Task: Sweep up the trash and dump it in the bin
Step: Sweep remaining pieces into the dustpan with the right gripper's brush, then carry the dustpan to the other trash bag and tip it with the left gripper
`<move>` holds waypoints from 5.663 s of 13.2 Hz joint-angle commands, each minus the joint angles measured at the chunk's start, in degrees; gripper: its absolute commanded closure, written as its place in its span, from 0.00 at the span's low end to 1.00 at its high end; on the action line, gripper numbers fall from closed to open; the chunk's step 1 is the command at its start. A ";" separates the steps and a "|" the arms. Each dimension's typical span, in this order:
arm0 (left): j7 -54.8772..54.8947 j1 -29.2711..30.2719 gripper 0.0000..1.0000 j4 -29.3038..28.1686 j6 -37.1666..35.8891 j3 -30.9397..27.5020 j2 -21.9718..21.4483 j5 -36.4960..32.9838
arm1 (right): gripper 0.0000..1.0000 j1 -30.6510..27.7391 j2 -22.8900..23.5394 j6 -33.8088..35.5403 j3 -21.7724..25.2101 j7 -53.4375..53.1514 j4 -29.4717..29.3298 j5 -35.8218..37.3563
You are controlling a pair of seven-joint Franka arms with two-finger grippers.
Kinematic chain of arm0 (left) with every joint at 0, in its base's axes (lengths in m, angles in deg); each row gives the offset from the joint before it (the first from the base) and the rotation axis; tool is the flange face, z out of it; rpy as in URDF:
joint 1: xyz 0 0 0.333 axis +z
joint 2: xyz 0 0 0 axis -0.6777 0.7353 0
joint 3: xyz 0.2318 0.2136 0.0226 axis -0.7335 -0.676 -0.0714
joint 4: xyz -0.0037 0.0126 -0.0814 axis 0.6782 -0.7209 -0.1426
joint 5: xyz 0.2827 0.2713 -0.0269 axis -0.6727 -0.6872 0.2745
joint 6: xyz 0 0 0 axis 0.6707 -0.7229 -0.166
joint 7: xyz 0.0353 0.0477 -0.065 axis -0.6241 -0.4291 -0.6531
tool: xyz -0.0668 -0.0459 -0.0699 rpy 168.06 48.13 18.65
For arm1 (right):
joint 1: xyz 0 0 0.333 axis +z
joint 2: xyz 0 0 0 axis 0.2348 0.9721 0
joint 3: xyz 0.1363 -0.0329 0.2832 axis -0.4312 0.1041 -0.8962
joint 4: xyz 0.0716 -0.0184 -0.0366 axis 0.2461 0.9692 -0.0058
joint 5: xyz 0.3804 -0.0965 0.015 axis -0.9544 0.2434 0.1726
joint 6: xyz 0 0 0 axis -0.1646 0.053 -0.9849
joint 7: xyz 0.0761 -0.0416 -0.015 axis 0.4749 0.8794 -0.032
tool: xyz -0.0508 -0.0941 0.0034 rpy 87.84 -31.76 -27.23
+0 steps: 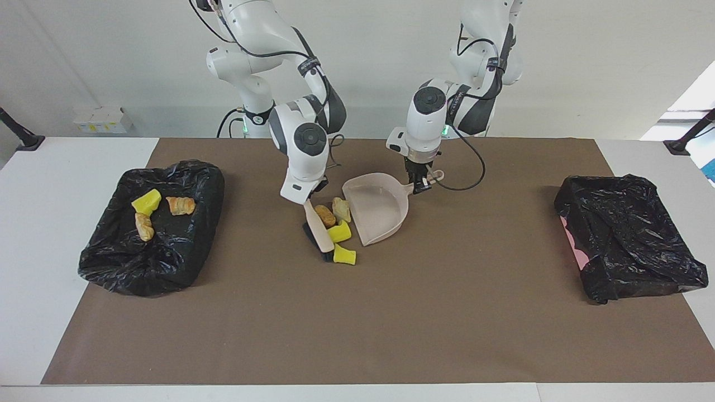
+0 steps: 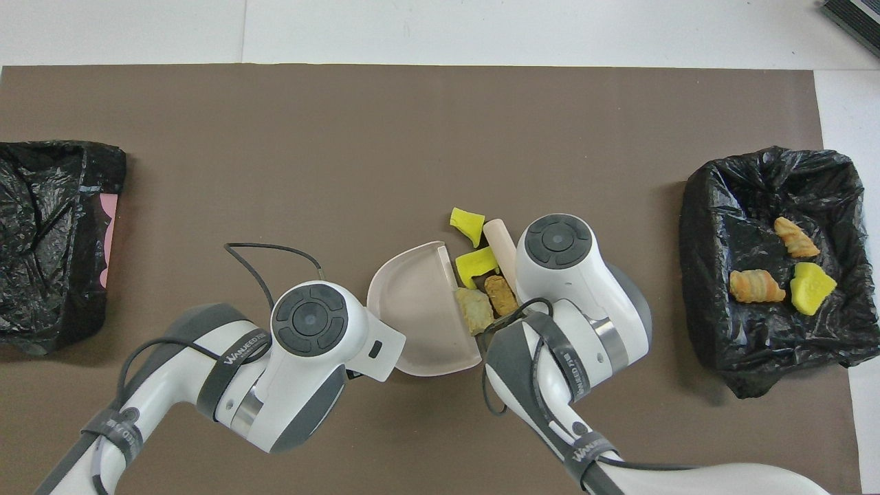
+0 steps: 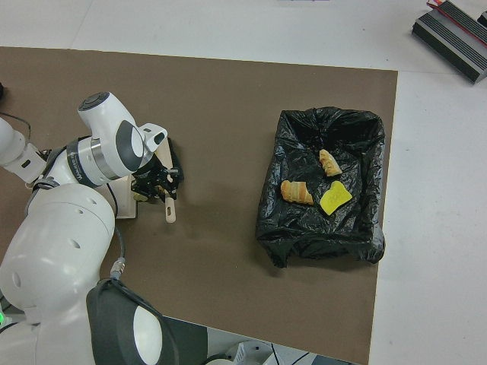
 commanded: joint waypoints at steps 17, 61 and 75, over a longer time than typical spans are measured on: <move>-3.08 3.70 1.00 -2.23 4.39 -0.65 0.05 0.36 | 1.00 -3.81 5.48 6.76 0.41 3.87 -14.62 1.65; 39.15 28.81 1.00 8.30 -7.72 -1.17 -3.64 1.06 | 1.00 16.74 0.47 4.13 -0.82 -36.81 -3.01 -13.01; 71.19 66.88 1.00 22.81 -18.99 -1.35 -0.92 16.01 | 0.00 20.81 4.19 4.47 -0.29 -42.19 -11.37 -14.51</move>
